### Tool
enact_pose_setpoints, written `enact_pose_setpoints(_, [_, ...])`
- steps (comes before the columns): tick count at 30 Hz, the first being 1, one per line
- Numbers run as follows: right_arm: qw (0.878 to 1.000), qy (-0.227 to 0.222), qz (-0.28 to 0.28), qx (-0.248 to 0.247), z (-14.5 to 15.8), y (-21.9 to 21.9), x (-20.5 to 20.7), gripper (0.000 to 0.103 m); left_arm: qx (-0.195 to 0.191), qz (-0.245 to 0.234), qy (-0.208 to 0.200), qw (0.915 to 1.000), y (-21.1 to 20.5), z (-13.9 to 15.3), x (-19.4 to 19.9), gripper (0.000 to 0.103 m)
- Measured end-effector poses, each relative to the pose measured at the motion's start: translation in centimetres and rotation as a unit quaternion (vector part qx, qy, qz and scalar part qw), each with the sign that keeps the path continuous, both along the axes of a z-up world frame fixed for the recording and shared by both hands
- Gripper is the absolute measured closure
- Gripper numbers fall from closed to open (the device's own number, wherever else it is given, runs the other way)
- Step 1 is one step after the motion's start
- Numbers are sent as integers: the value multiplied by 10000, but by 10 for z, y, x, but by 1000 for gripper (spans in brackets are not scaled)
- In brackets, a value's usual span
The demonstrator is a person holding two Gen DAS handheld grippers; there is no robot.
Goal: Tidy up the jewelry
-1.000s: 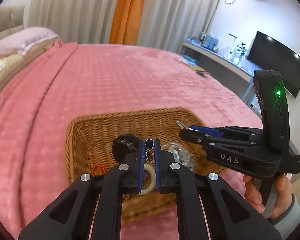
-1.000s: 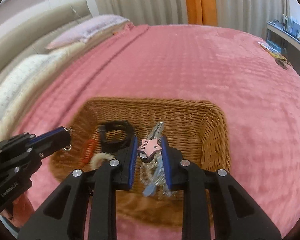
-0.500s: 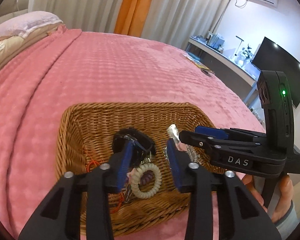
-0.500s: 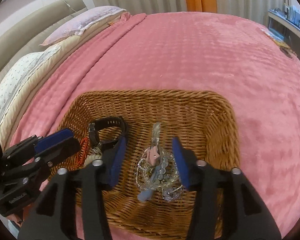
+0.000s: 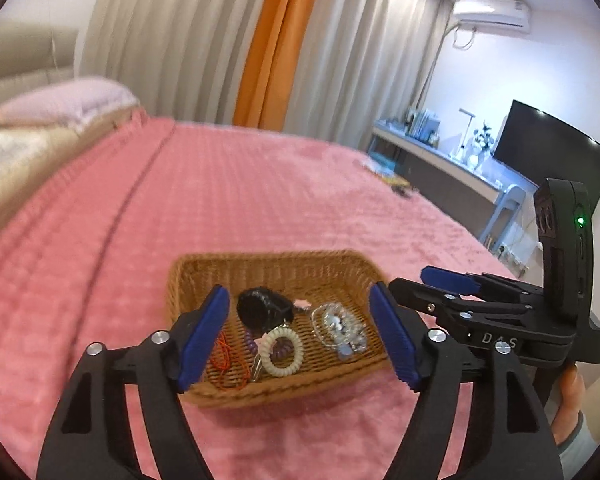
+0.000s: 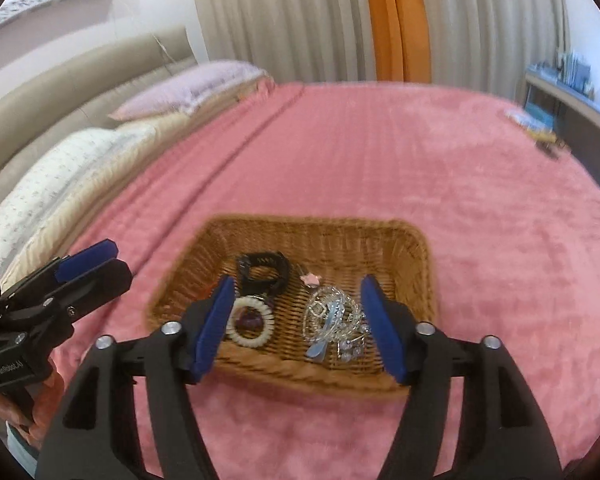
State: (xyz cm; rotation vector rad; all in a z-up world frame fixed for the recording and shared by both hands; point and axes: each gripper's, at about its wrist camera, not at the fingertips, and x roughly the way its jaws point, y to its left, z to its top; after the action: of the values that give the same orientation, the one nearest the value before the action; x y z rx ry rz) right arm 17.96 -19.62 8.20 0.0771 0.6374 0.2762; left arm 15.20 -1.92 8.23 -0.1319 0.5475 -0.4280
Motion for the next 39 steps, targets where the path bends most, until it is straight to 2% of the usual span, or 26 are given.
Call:
enact_pose_setpoints(5, [9988,-465,-113,-91,12,2,-50,34,-38,203,-474,9987,6,22,-56,17])
enact_pose_setpoints(8, [9971,-722,-195,-124,10,3,-77,29,-99,306,-576,9978,10,23,-81,17])
enact_pose_setpoints(15, [9945,-974,-342,-193,-7,3,-117,27,247,709,-913,9930,8,14,-127,17])
enact_pose_setpoints(17, [9931,-1092,-372,-203,-12,2,-126,27,354,844,-1033,9904,6,10,-138,14])
enact_pose_setpoints(21, [9890,-1336,-527,-346,-20,4,-142,27,518,1161,-1281,9836,3,-1,-154,13])
enact_pose_setpoints(28, [9818,-1714,-672,-470,-38,8,-157,22,451,1396,-1796,9727,-1,-12,-174,10])
enact_pose_setpoints(32, [9805,-1756,-734,-491,-54,9,-157,22,491,1548,-1877,9687,-4,-25,-171,10])
enact_pose_setpoints(36, [9784,-1844,-830,-437,-58,8,-158,22,588,1594,-1835,9682,-7,-36,-165,10])
enact_pose_setpoints(39, [9755,-1970,-900,-398,-62,6,-158,22,717,1743,-1872,9641,-8,-44,-164,8])
